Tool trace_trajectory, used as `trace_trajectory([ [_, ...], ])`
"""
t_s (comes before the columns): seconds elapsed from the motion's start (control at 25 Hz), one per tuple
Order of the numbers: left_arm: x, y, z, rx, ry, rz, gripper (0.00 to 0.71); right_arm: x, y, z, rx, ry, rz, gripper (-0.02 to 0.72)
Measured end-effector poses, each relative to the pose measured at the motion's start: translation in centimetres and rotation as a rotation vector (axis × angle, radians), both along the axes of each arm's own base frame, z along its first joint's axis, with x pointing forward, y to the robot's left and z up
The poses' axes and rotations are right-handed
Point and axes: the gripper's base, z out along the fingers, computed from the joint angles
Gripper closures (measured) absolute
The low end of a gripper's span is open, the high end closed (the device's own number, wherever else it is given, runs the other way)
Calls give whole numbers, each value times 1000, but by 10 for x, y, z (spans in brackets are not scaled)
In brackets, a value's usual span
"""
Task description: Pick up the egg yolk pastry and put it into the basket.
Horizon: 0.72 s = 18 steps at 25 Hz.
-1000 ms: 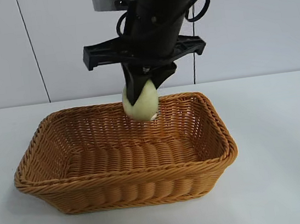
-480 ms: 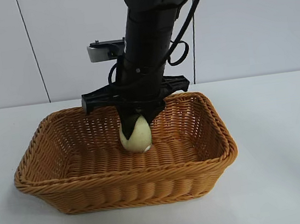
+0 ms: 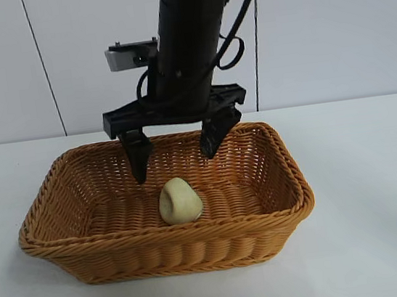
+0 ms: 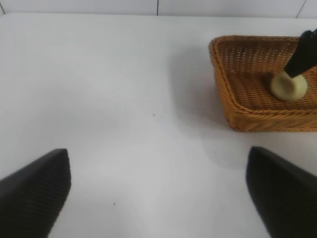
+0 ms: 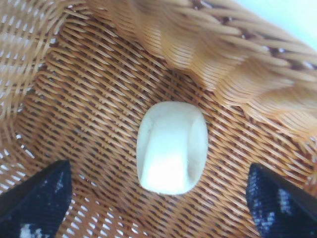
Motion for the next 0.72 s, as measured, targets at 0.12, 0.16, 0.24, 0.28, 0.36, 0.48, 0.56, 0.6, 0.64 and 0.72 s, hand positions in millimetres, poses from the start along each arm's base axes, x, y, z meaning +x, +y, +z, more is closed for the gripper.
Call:
trace_trajectory([
  [0.12,0,0,0,0,0,0,18,10,-9,14,-10,-57,-14,8],
  [0.16,0,0,0,0,0,0,18,14,-15,15,-13,-59,-28,8],
  [0.24,0,0,0,0,0,0,18,24,-32,15,-19,-54,-70,8],
  [0.28,0,0,0,0,0,0,18,30,-43,15,-21,-52,-96,8],
  [0.36,0,0,0,0,0,0,18,42,-64,15,-23,-51,-148,8],
  [0.48,0,0,0,0,0,0,18,59,-102,15,-25,-50,-239,8],
  [0.56,0,0,0,0,0,0,18,70,-133,15,-27,-49,-311,8],
  [0.6,0,0,0,0,0,0,18,75,-146,15,-27,-49,-341,8],
  [0.64,0,0,0,0,0,0,18,79,-163,15,-28,-48,-378,8],
  [0.72,0,0,0,0,0,0,18,85,-193,15,-25,-46,-447,8],
])
